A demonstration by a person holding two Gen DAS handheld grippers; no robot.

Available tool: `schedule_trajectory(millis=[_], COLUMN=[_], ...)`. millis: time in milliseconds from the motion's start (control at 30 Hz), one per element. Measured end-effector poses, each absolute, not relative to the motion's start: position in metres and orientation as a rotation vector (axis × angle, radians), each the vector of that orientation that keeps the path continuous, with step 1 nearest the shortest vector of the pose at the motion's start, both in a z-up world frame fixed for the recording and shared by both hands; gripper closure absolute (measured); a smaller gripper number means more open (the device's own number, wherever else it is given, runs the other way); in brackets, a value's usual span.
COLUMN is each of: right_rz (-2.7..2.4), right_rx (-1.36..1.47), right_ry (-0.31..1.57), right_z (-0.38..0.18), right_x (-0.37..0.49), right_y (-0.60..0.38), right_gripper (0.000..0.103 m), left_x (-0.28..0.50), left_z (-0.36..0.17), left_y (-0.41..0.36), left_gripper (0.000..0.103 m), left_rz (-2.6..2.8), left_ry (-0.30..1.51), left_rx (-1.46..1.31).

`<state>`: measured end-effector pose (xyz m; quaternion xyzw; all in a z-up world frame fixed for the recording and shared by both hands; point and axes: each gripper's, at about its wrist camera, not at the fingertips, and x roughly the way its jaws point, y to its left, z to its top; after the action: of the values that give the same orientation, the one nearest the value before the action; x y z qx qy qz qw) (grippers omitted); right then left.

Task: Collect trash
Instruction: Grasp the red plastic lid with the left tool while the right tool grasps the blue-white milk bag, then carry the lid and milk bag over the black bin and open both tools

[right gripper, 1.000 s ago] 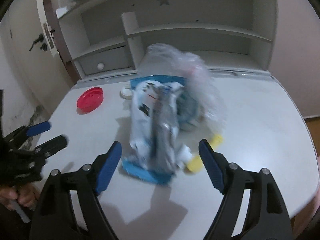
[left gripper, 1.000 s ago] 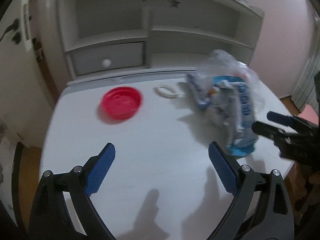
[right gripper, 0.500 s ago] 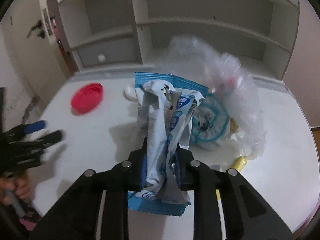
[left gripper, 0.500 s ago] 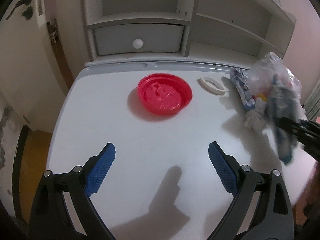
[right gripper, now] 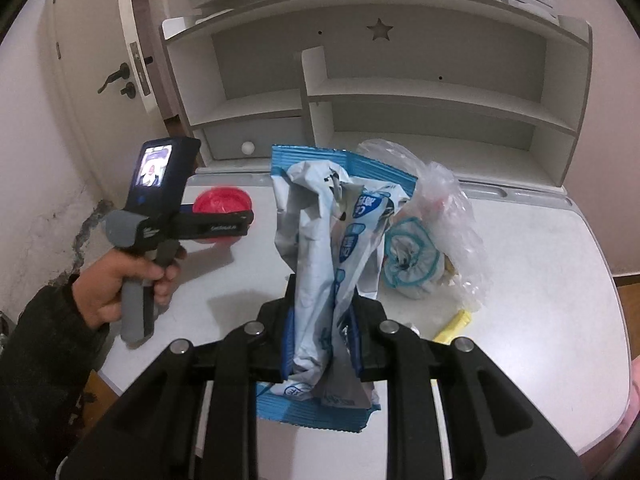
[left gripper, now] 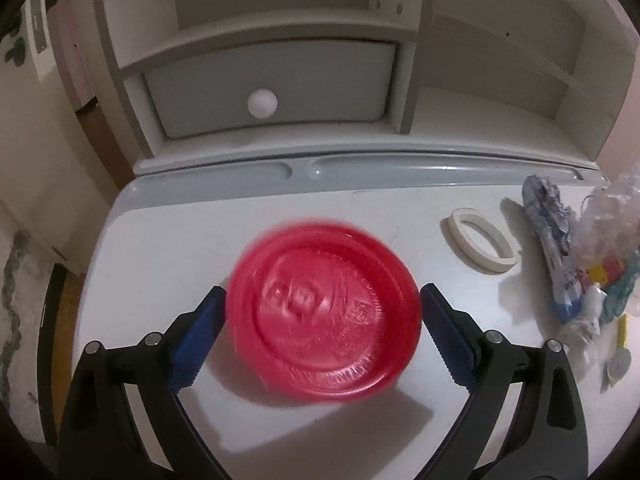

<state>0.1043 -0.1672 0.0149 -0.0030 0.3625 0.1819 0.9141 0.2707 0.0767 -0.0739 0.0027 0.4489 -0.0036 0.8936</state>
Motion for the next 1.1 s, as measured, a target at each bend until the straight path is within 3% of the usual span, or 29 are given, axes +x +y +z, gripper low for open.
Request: schedule_trajectory(millis=[233,300,567,900,1100], right_rz=[0.36,0.353,0.299,0.048,-0.193], right_rx=[0.008,0.01,0.046,0.223,0.361], right_ry=[0.761,0.761,0.757,0.748,0.773], right_z=[0.011,0.01,0.012,-0.002,-0.037], right_x=[0.098,0.096,0.086,0.045,0.002], right_y=[-0.178,-0.181,-0.211,-0.347,-0.459], right_gripper=[0.082,0.082,0.082,0.081,0.081], left_x=[0.276,0.27,0.232,0.145,0.091], left_z=[-0.077,-0.074,-0.052,0.012,0.017], left_y=[0.081,0.079,0.043,-0.107,-0.231], left_gripper=[0.011,0.023,0.025,0.025,0.025], left_rz=[0.017,0.021,-0.022,-0.35,-0.619], left_ry=[0.948,0.94,0.901,0.756,0.716], left_rx=[-0.002,0.001,0.082,0.167,0.224])
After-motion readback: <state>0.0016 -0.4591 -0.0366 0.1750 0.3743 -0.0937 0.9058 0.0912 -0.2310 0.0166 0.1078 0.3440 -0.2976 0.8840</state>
